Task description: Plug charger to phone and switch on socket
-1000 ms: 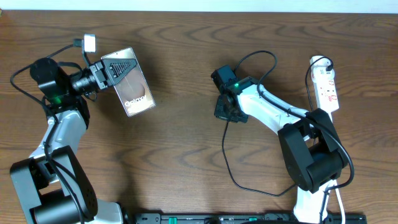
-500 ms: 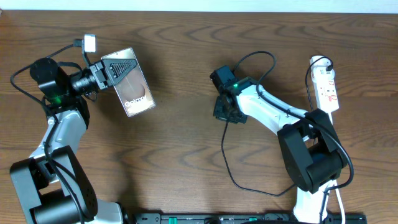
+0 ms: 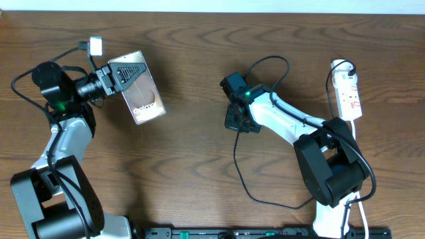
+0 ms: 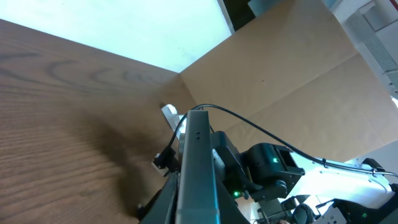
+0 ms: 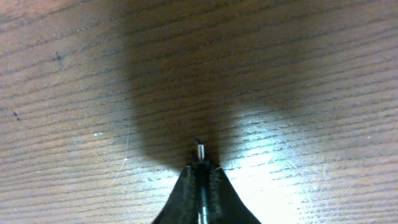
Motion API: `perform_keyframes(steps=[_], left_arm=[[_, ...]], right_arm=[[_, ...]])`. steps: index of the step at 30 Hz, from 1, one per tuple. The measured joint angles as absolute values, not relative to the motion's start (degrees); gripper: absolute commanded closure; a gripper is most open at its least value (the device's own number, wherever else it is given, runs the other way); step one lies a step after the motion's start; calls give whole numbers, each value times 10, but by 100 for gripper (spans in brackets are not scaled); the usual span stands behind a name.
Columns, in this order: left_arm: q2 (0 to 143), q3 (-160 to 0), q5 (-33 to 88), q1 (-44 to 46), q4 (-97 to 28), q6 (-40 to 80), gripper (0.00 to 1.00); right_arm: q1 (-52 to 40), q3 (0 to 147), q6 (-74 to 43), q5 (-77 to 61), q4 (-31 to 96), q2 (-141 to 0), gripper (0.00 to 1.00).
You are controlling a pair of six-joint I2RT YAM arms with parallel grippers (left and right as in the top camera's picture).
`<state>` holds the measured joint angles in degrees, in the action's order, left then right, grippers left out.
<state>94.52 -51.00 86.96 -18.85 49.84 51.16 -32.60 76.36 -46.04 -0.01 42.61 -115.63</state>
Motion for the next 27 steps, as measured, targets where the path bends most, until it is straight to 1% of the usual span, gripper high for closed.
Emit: perform_keyframes(steps=[9,14,18,24,25,27], left_arm=[[945,-510,870,-189,498,512,93],[945,-510,870,-189,498,512,93],[945,-510,870,-189,498,512,93],[945,-510,870,-189,498,512,92],[945,-510,870,-189,498,512,93],[945,-510,870,-189,498,512,93]], right_arm=[[-326,764,-461,0,427,-1156,99],[-326,764,-461,-1,427,-1156,89],[-329,764,-460,-2,426,-1156,87],[-329,764,-460,-3,427,-1156,76],[-329,764,-460,-3,428,-1156,71],[-330,764,-460,-5,428,-1156,69]])
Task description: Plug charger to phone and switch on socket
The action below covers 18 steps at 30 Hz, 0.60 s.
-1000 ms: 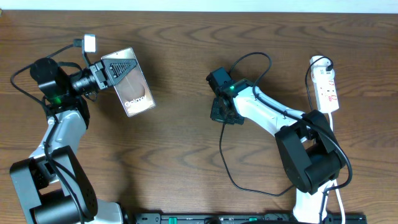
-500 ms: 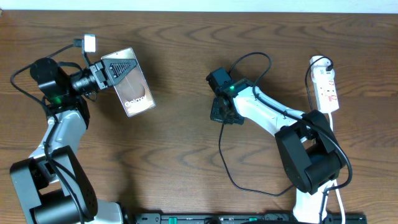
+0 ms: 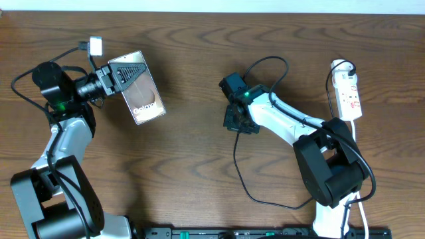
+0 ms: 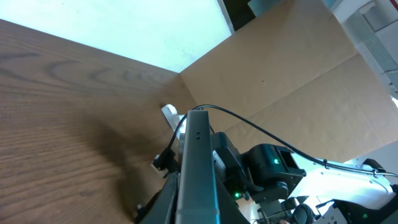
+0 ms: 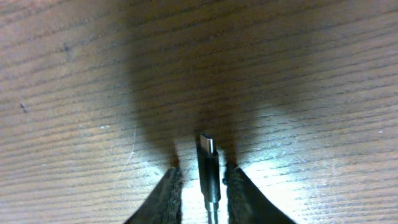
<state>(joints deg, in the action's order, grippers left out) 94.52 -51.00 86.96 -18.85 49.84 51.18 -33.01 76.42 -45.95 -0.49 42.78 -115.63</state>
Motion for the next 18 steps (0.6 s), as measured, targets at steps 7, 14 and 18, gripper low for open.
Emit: perform_keyframes(steps=[7,14,18], left_arm=[[945,-510,870,-189,498,512,93],[945,-510,870,-189,498,512,93],[945,-510,870,-189,498,512,93]], right_arm=[[-332,765,-460,-4,433,-1156,69],[-332,765,-460,-4,439,-1156,81],[-332,765,-459,-3,442,-1156,90]])
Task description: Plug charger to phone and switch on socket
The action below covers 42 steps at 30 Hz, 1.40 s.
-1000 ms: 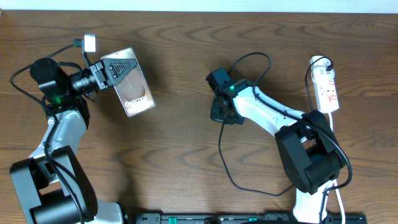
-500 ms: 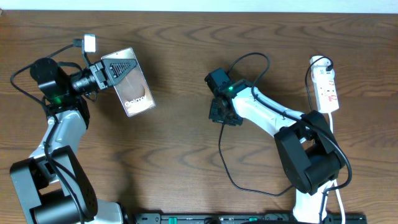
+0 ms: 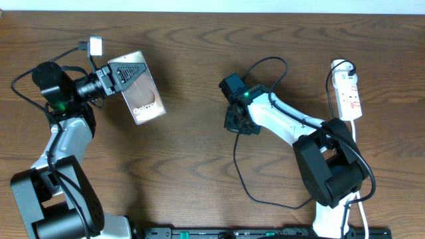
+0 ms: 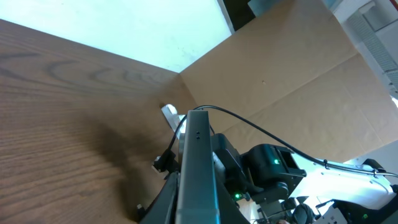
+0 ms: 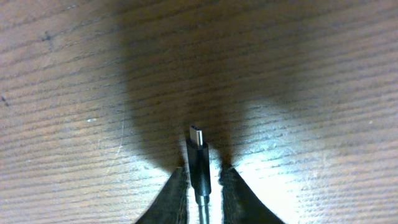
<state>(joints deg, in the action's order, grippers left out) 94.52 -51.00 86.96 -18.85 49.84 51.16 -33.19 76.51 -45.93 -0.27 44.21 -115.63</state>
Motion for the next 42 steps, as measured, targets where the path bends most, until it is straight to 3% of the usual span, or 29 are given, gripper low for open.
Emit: perform_keyframes(steps=[7,34,38,42], left_arm=[[945,-510,870,-189,498,512,93],[945,-510,872,-189,498,512,93],[945,-510,872,-189,498,512,93],[945,-510,872,-189,498,512,92]], right_arm=[[-332,765,-460,-4,443,-1157,99],[-331,765,-458,-6,434,-1158,99],[-328,765,-422,-50,414,-1159,99],[-325,763,-325,-199,332,-1174,99]])
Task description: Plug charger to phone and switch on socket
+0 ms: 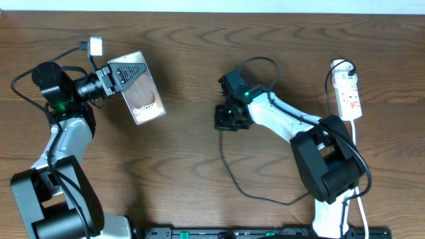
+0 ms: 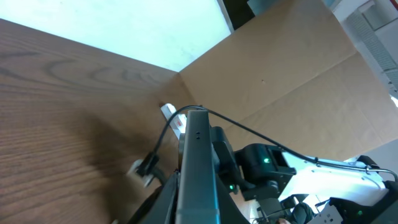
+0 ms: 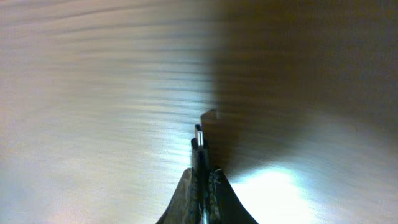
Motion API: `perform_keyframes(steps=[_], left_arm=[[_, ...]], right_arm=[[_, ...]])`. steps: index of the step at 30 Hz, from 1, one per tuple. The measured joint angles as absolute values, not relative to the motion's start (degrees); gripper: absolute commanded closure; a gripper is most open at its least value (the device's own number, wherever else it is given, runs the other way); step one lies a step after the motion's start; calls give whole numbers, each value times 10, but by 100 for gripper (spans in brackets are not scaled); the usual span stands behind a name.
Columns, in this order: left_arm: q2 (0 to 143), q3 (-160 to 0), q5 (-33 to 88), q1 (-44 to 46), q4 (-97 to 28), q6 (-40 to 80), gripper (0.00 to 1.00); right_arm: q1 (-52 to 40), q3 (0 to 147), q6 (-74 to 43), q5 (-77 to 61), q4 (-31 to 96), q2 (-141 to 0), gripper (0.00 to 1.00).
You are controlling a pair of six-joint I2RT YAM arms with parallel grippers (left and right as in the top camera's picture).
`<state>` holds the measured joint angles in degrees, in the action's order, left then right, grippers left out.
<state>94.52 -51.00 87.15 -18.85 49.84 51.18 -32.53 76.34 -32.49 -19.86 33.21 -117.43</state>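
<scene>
The phone (image 1: 139, 87), screen lit, is held off the table at the far left by my left gripper (image 1: 111, 78), shut on its upper end. In the left wrist view it shows edge-on as a grey slab (image 2: 197, 168). My right gripper (image 1: 223, 118) is at mid-table, shut on the black charger plug (image 3: 199, 151), whose metal tip points forward above the wood. The black cable (image 1: 229, 169) trails from it in a loop toward the front. The white socket strip (image 1: 348, 94) lies at the far right.
A wooden table (image 1: 186, 172) carries everything. A small white block (image 1: 95, 46) sits on the left arm's cable at the back left. Brown cardboard (image 2: 292, 81) stands behind the table in the left wrist view. A white lead runs from the socket strip along the right edge.
My right gripper was open around the plug lying on the table; now it is shut on the plug and has moved left and lifted. The left arm and phone have not moved.
At first my right gripper was shut with only the plug's tip showing. Then it stood open around the plug on the table, twice. Now it grips the plug further back, raised and shifted left. The left gripper held the phone still throughout.
</scene>
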Motion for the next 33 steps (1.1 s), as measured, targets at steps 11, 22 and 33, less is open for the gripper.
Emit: perform_keyframes(steps=[11,22,33], left_arm=[[945,-510,882,-189,498,512,92],[945,-510,882,-189,498,512,93],[945,-510,882,-189,498,512,93]], right_arm=[[-326,761,-59,-573,263,-1187,99],[-326,761,80,-724,238,-1187,99],[-326,761,81,-825,149,-1187,99]])
